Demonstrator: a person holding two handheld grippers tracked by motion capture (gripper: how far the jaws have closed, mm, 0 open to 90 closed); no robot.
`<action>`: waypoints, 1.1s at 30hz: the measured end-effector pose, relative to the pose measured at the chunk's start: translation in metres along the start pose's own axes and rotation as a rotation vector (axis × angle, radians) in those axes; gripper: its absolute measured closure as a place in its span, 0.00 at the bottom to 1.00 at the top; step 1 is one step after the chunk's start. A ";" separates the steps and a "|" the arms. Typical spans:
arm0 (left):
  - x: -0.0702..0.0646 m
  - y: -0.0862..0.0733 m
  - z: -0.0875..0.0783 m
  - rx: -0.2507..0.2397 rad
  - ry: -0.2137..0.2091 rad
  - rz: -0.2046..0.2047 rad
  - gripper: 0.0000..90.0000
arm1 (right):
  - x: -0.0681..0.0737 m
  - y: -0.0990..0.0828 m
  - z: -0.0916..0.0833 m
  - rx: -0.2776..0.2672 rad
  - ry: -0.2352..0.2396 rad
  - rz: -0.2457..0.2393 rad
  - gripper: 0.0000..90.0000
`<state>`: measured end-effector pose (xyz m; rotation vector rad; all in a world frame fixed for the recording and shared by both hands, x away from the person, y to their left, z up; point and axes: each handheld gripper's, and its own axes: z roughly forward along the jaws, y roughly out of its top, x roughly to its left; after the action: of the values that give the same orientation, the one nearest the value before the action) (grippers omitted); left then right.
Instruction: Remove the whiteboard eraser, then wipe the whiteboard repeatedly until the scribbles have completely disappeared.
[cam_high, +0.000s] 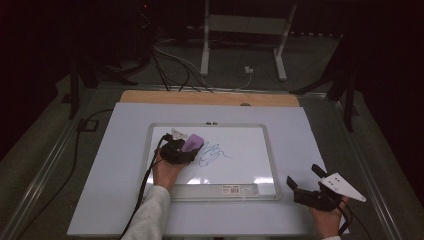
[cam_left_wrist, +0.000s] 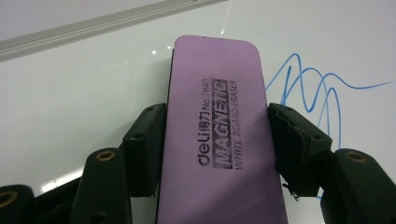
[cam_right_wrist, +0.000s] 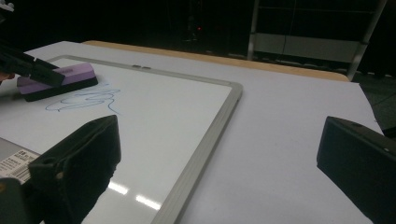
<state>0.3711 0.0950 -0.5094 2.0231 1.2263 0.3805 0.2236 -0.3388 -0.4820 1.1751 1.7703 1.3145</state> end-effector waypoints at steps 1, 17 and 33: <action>0.000 0.000 0.000 0.000 0.001 0.001 0.46 | 0.000 0.000 0.000 0.000 0.000 0.000 0.00; -0.008 0.004 0.003 0.015 -0.006 0.032 0.46 | 0.001 0.000 0.001 0.003 0.004 -0.001 0.00; -0.008 0.021 0.018 0.035 0.055 0.036 0.46 | 0.001 0.000 0.001 0.004 0.004 -0.002 0.00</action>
<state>0.3911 0.0743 -0.5064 2.0785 1.2395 0.4377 0.2242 -0.3378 -0.4826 1.1733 1.7767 1.3140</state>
